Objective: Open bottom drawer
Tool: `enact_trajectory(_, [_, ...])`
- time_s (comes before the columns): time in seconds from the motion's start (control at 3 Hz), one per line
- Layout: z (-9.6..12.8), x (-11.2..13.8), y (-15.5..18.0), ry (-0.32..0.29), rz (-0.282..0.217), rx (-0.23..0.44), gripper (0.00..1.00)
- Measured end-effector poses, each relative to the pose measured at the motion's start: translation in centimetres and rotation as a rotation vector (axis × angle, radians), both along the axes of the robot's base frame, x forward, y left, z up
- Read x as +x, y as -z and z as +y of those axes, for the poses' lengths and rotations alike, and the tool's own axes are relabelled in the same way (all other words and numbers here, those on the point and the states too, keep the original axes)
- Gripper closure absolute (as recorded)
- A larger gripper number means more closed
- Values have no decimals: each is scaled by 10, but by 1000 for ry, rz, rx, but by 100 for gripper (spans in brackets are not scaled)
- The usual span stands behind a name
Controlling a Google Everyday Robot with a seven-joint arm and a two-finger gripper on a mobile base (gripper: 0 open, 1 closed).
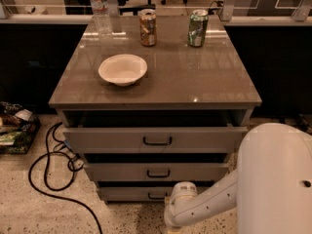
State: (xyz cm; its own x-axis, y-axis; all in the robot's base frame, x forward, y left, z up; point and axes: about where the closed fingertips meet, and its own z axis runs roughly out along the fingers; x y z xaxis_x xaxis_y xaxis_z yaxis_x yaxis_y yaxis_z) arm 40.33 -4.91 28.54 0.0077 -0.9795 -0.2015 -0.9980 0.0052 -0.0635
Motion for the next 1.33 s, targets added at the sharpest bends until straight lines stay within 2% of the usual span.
enact_trajectory(0.33, [0,0,0,0,0,0,0])
enact_trajectory(1.0, [29,11,38,-58,1,51,0])
enact_trajectory(1.33, [38,16,57,-84,6,55,0])
